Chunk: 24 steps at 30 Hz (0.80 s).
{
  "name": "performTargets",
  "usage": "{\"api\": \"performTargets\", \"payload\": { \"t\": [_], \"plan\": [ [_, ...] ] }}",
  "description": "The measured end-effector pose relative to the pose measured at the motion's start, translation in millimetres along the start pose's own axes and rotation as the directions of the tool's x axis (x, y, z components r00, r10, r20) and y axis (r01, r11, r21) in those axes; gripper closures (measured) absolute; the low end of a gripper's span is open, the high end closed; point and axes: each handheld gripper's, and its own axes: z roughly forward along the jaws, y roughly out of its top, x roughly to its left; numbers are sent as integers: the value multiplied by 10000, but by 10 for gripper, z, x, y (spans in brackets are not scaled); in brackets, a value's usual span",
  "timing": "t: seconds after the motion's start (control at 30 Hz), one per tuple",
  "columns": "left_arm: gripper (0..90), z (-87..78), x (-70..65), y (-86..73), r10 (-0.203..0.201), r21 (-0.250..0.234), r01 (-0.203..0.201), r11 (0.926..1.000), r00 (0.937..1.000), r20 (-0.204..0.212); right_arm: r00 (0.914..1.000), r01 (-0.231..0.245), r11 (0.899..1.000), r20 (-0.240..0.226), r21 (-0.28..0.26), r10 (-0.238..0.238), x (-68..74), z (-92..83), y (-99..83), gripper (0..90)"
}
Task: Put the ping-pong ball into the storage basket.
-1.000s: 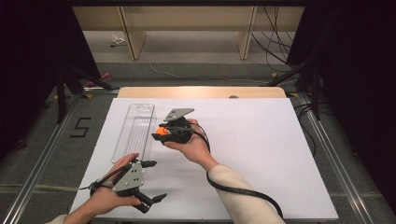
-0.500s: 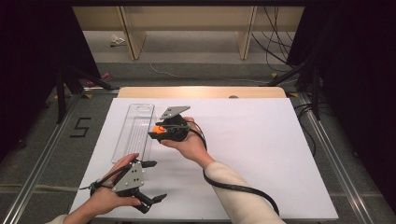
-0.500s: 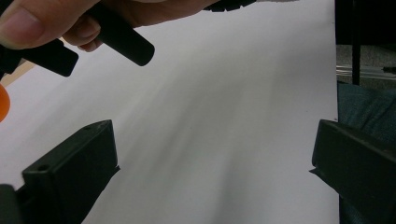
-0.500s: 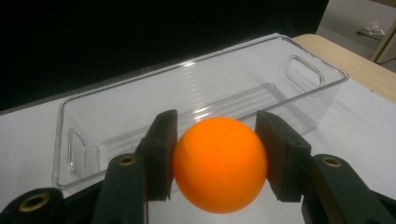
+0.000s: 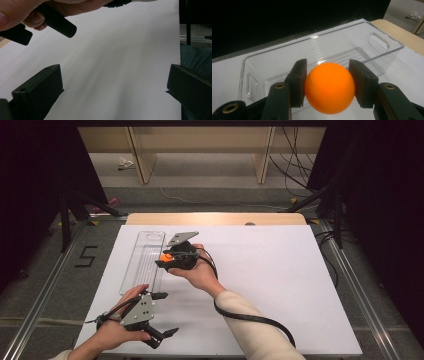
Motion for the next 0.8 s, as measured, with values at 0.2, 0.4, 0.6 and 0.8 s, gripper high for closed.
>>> {"api": "performTargets", "payload": {
  "t": [0.2,0.4,0.6,0.8],
  "plan": [
    [0,0,-1,0,1,0,-1,10000,10000,10,10000,36,10000,-35,55,-36,-3,42,33,514],
    [0,-3,0,1,-7,-13,7,10000,10000,13,10000,68,9999,-56,97,-68,-11,84,63,514],
    [0,-3,-1,1,4,-12,-4,10000,10000,19,9999,107,9998,-73,149,-106,-15,114,96,514],
    [0,-3,-1,1,10,-8,-10,10000,10000,24,9998,144,9997,-100,210,-142,-19,144,127,514]
  ]
}}
